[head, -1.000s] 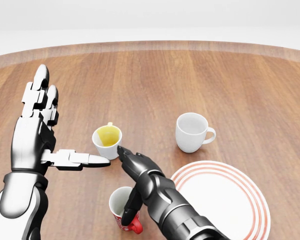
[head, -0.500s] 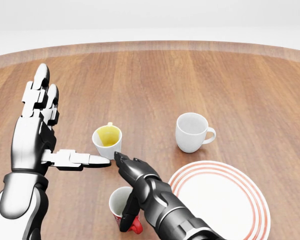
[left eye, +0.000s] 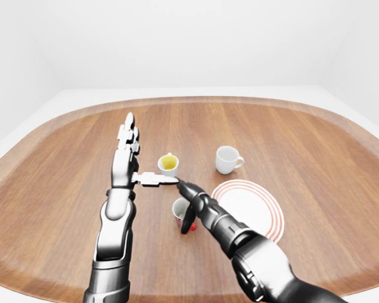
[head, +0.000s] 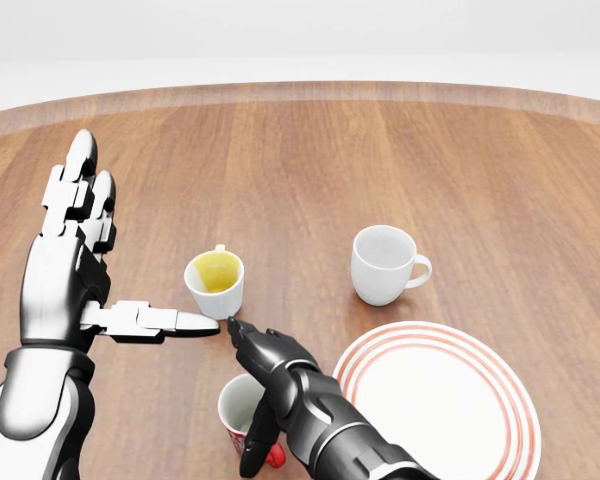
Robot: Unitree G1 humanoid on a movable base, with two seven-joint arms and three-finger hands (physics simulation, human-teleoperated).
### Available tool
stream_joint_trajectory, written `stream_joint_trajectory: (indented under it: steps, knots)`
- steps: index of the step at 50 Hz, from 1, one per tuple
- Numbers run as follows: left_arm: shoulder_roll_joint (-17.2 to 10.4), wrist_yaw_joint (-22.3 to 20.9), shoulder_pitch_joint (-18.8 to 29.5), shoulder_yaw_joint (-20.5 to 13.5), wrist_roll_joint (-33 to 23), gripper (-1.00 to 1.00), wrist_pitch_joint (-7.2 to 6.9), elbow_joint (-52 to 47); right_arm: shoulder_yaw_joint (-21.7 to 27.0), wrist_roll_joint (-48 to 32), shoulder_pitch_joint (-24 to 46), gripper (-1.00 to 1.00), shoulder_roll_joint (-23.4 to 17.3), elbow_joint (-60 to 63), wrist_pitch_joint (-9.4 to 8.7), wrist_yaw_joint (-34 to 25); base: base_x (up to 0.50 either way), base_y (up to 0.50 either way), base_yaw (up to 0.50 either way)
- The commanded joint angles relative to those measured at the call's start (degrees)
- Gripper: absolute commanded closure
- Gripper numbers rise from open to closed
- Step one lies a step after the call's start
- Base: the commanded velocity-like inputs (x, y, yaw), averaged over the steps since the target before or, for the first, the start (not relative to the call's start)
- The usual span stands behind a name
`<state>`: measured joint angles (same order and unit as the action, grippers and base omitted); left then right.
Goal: Pick up the red mug and put it on the plate
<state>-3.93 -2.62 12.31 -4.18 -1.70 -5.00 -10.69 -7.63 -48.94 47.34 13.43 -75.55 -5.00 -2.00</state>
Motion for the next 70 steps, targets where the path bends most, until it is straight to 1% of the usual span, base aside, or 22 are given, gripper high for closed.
stream_joint_trajectory:
  steps: [1, 6, 7, 8, 9, 10, 26, 37, 52, 55, 70]
  knots:
    - [0.01, -0.07, -0.16, -0.04, 0.05, -1.00, 0.00, 0.19, 0.07, -0.41, -0.38, -1.00, 0.11, -0.25, 0.00, 0.19, 0.00, 0.00, 0.00]
    - [0.01, -0.05, -0.12, -0.06, 0.06, -1.00, 0.00, 0.45, 0.08, -0.49, -0.51, -1.00, 0.08, -0.26, 0.00, 0.26, 0.00, 0.00, 0.00]
    - [0.01, -0.06, -0.13, -0.05, 0.07, -1.00, 0.00, 0.45, 0.09, -0.49, -0.51, -0.85, 0.09, -0.25, 0.00, 0.27, 0.00, 0.00, 0.00]
    - [0.01, -0.05, -0.14, -0.03, 0.05, -1.00, 0.00, 0.45, 0.10, -0.50, -0.52, 0.13, 0.09, -0.23, 0.00, 0.38, 0.00, 0.00, 0.00]
    - [0.01, -0.06, -0.12, -0.04, 0.07, -1.00, 0.00, 0.45, 0.08, -0.52, -0.52, 0.94, 0.09, -0.22, 0.00, 0.44, 0.00, 0.00, 0.00]
    - [0.01, -0.06, -0.10, -0.04, 0.08, -1.00, 0.00, 0.41, 0.11, -0.50, -0.50, 1.00, 0.11, -0.18, 0.00, 0.55, 0.00, 0.00, 0.00]
    - [-0.04, 0.01, 0.00, -0.10, 0.12, -1.00, 0.00, 0.50, 0.08, -0.71, -0.86, 1.00, -0.09, -0.29, 0.00, 0.55, 0.00, 0.00, 0.00]
    - [0.08, 0.08, -0.16, 0.07, 0.02, -1.00, 0.00, 0.48, 0.47, 0.74, 1.22, 1.00, -1.13, 1.52, 0.00, -0.16, 0.00, 0.00, 0.00]
    - [0.28, 0.21, 0.13, 0.45, -0.30, -1.00, 0.00, 0.83, 0.53, 4.45, 3.50, 1.00, -3.39, 10.08, 0.00, -2.69, 0.00, 0.00, 0.00]
    - [0.34, 0.23, 0.11, 0.54, -0.37, -1.00, 0.00, 0.55, 0.35, 4.84, 3.22, 1.00, -3.82, 12.11, 0.00, -3.73, 0.00, 0.00, 0.00]
    - [0.50, 0.26, -0.10, 0.70, -0.52, -1.00, 0.00, 0.78, 0.45, 5.60, 0.93, 1.00, -6.27, 16.95, 0.00, -4.97, 0.00, 0.00, 0.00]
